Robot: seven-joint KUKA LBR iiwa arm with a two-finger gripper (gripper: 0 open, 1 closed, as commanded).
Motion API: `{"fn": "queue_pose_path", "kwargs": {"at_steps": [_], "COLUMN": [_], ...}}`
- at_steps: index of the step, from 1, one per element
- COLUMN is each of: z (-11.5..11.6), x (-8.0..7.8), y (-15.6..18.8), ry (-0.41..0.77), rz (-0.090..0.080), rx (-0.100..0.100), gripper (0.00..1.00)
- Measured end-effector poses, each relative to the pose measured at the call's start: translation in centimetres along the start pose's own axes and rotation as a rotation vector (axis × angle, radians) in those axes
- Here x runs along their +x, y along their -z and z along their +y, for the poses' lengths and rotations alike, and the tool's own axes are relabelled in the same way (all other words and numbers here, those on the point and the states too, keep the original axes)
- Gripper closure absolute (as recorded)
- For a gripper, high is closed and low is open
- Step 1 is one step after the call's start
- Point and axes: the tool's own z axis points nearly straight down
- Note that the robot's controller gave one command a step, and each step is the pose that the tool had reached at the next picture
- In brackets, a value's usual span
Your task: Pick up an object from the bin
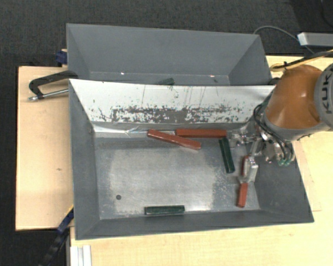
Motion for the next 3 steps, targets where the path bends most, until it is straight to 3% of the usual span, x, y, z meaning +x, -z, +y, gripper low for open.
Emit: {"fn": "queue_pose_path", "kwargs": {"at_steps": [1,2,3], "z": [0.0,-0.1,0.0], "x": [0.0,-1.0,-1.8], "y": [0.0,3.4,6.8], "ry": [0.000,0.215,0.364], "rz": [0.000,0.005,-0.009], "rx": [0.000,-0.003,0.004], "gripper": [0.00,0.00,0.00]}}
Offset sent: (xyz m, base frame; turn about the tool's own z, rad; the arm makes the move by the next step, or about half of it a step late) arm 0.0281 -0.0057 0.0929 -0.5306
